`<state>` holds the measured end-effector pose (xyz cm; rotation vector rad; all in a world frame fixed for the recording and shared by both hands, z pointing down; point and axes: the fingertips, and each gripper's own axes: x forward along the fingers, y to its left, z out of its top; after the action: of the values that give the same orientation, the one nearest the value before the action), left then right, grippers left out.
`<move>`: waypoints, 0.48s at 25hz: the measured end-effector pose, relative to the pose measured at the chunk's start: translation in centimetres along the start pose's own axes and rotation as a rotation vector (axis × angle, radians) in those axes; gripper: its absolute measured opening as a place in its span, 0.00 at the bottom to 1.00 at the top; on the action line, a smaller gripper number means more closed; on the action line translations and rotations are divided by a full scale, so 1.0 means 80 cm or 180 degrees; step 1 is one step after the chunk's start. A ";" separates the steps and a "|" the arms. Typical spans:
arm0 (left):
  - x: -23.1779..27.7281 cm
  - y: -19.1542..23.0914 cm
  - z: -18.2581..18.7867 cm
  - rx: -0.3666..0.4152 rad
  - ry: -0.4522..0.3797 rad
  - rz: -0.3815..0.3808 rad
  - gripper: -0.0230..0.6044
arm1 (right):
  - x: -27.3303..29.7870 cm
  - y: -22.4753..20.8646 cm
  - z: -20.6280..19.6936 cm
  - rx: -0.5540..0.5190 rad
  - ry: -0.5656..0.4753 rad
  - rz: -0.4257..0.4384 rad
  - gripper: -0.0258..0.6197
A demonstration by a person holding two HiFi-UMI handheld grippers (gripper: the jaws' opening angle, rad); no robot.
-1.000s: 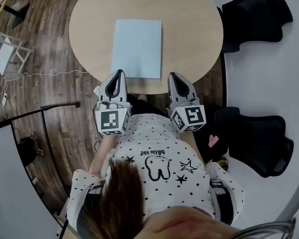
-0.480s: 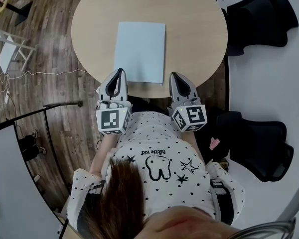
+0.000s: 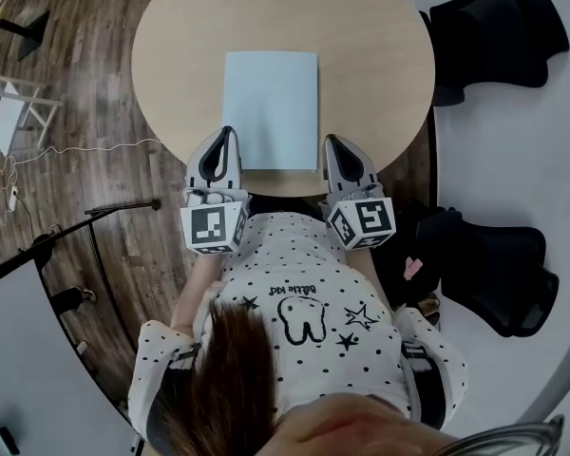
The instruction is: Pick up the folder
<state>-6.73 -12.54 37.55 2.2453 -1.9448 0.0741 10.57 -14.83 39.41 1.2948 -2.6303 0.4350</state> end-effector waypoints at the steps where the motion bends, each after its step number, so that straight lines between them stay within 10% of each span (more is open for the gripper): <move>1: 0.003 0.003 0.000 0.0013 0.0003 -0.0015 0.06 | 0.004 0.001 0.001 -0.0002 0.0004 -0.0016 0.05; 12: 0.004 0.052 -0.012 0.0138 0.0076 -0.0188 0.06 | 0.036 0.033 -0.013 0.0043 0.0044 -0.0185 0.05</move>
<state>-10.69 -13.23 38.93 2.3163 -1.8812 0.1363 6.76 -15.11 40.69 1.3636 -2.5753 0.4520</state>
